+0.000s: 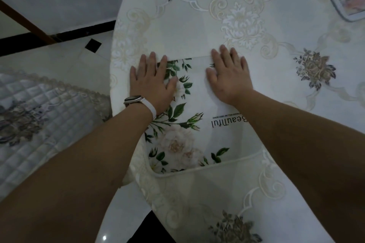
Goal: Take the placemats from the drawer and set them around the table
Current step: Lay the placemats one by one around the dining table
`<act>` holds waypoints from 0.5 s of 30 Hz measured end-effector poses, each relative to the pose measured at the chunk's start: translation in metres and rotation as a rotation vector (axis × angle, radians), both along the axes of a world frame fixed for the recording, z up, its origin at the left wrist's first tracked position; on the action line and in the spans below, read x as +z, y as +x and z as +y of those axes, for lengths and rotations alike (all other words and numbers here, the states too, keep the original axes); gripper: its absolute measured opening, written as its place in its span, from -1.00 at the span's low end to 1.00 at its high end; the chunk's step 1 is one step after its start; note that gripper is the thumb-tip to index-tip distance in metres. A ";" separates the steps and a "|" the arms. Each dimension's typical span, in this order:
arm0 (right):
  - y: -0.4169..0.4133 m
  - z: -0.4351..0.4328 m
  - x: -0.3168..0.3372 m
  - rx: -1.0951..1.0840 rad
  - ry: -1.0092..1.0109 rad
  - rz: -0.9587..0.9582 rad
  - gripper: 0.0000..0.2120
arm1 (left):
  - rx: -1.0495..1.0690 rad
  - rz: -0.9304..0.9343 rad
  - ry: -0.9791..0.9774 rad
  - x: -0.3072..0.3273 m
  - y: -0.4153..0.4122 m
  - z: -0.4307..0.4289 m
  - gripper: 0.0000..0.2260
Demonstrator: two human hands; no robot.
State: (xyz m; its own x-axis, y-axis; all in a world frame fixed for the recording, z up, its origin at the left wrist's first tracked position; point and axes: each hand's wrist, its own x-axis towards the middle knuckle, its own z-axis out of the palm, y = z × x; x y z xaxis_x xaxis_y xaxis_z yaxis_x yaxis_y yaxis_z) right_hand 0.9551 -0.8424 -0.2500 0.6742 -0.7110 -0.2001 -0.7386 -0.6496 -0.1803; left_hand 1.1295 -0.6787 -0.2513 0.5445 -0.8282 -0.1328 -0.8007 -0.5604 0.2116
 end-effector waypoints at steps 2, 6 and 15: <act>-0.016 0.000 0.000 -0.065 0.002 -0.011 -0.37 | 0.047 0.016 0.000 0.001 0.001 0.012 -0.39; -0.047 0.009 -0.001 -0.169 0.011 0.002 -0.37 | 0.130 0.001 0.033 0.005 -0.007 0.040 -0.39; -0.066 0.110 0.010 0.128 0.041 0.033 -0.41 | -0.136 0.009 0.009 0.005 -0.097 0.061 -0.47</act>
State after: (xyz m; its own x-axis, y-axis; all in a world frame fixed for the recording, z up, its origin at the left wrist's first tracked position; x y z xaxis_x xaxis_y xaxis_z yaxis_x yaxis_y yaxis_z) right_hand 0.8893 -0.7320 -0.2401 0.7513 -0.6107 -0.2502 -0.6563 -0.7313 -0.1856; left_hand 1.0324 -0.6176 -0.2460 0.4262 -0.8929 -0.1451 -0.8673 -0.4489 0.2149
